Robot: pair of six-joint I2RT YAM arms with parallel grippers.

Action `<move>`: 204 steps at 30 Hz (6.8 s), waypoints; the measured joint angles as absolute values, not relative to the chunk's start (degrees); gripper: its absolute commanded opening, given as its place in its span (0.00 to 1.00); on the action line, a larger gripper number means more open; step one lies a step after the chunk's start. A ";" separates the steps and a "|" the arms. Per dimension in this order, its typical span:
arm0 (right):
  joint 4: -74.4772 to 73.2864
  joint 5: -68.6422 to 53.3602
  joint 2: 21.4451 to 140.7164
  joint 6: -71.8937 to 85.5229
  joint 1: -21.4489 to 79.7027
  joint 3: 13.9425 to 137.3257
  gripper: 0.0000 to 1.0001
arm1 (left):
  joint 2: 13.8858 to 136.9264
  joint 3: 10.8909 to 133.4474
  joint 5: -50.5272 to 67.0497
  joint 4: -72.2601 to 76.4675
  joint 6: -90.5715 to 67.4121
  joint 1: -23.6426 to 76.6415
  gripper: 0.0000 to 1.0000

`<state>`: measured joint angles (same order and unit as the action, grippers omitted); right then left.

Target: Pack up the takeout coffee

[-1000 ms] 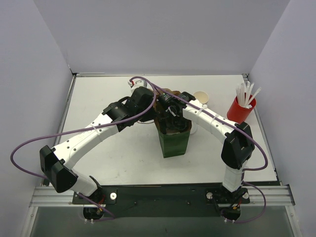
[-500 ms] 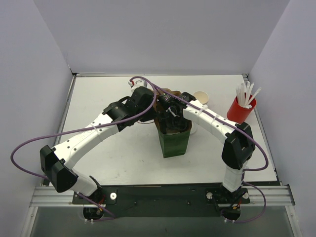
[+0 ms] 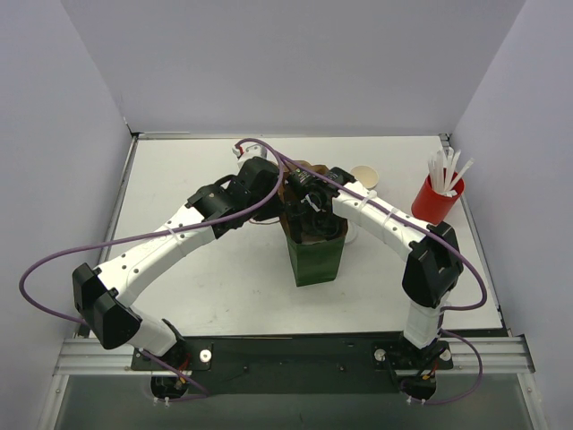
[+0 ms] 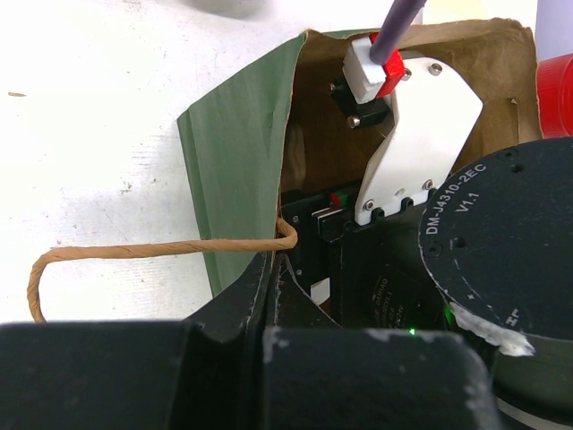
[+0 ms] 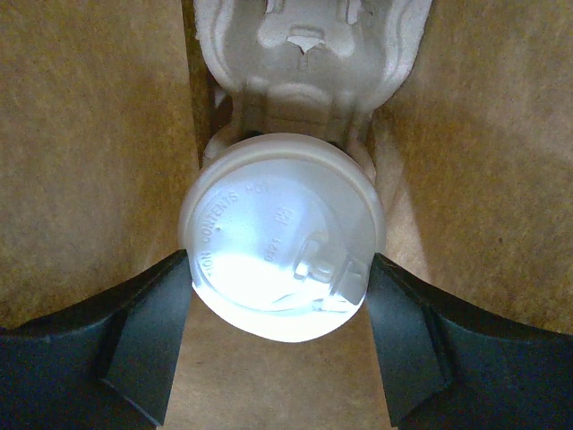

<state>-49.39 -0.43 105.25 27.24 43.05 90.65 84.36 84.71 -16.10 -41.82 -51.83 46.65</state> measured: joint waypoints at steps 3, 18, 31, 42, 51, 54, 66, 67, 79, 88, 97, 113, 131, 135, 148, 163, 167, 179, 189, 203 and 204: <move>-49.21 -0.40 105.12 27.22 43.05 90.48 0.52 | 84.36 84.71 -16.05 -41.85 -51.83 46.65 0.00; -48.64 -0.40 104.79 27.14 42.94 90.00 0.52 | 84.36 84.71 -15.99 -41.85 -51.86 46.59 0.00; -46.44 0.51 103.70 27.11 42.94 88.49 0.52 | 84.90 85.41 -15.73 -42.06 -51.83 46.09 0.00; -45.21 0.82 103.11 26.94 42.94 87.66 0.52 | 85.23 85.95 -15.59 -42.63 -51.83 45.84 0.00; -45.17 0.80 102.59 26.92 42.94 87.79 0.54 | 85.25 85.95 -15.62 -42.65 -51.83 45.84 0.00; -45.19 0.78 102.52 26.92 42.94 87.92 0.54 | 85.25 85.95 -15.62 -42.65 -51.83 45.84 0.00; -45.69 0.71 102.65 26.87 42.94 88.51 0.61 | 85.32 85.97 -15.64 -42.70 -51.83 45.74 0.00; -45.76 0.69 102.69 26.87 42.94 88.55 0.62 | 85.32 85.97 -15.64 -42.72 -51.83 45.71 0.00; -46.70 0.64 103.28 26.87 42.94 89.52 0.75 | 85.32 86.11 -15.66 -43.03 -51.57 45.63 0.00; -46.78 0.75 103.37 26.79 42.94 89.62 0.81 | 85.32 86.26 -15.70 -43.38 -51.31 45.63 0.00; -46.70 0.86 103.66 26.72 42.94 89.71 0.84 | 85.32 86.30 -15.79 -43.51 -51.20 45.60 0.00; -46.87 0.84 103.66 26.83 42.83 89.82 0.85 | 85.34 86.37 -15.81 -43.75 -51.00 45.58 0.00; -48.51 1.50 103.72 27.11 42.37 90.48 0.86 | 88.12 89.95 -15.25 -46.52 -47.77 45.58 0.00; -49.01 1.83 103.74 27.11 42.35 90.65 0.86 | 88.42 90.26 -15.07 -46.72 -47.46 45.58 0.00; -51.07 3.66 103.74 27.14 42.35 91.88 0.86 | 88.97 90.91 -14.70 -47.09 -47.07 45.58 0.00; -53.30 5.10 103.94 27.44 42.37 96.77 0.89 | 91.33 94.76 -14.33 -49.71 -45.12 45.78 0.00; -53.69 5.26 103.94 27.53 42.37 97.62 0.90 | 91.83 95.11 -14.28 -50.09 -44.71 45.80 0.00; -53.87 5.96 103.94 28.18 42.46 97.95 0.90 | 91.94 95.72 -14.31 -50.94 -44.58 46.09 0.00; -53.98 6.68 103.59 28.64 42.46 99.50 0.90 | 92.01 97.34 -14.28 -53.01 -43.77 46.35 0.00; -54.11 6.76 101.65 29.61 42.46 102.56 0.90 | 92.71 99.15 -14.52 -55.35 -41.71 46.52 0.00; -54.11 6.76 101.56 29.69 42.46 102.69 0.90 | 92.71 99.15 -14.57 -55.42 -41.67 46.52 0.00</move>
<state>-54.11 6.76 101.56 29.69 42.46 102.69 92.71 99.15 -14.57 -55.42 -41.67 46.52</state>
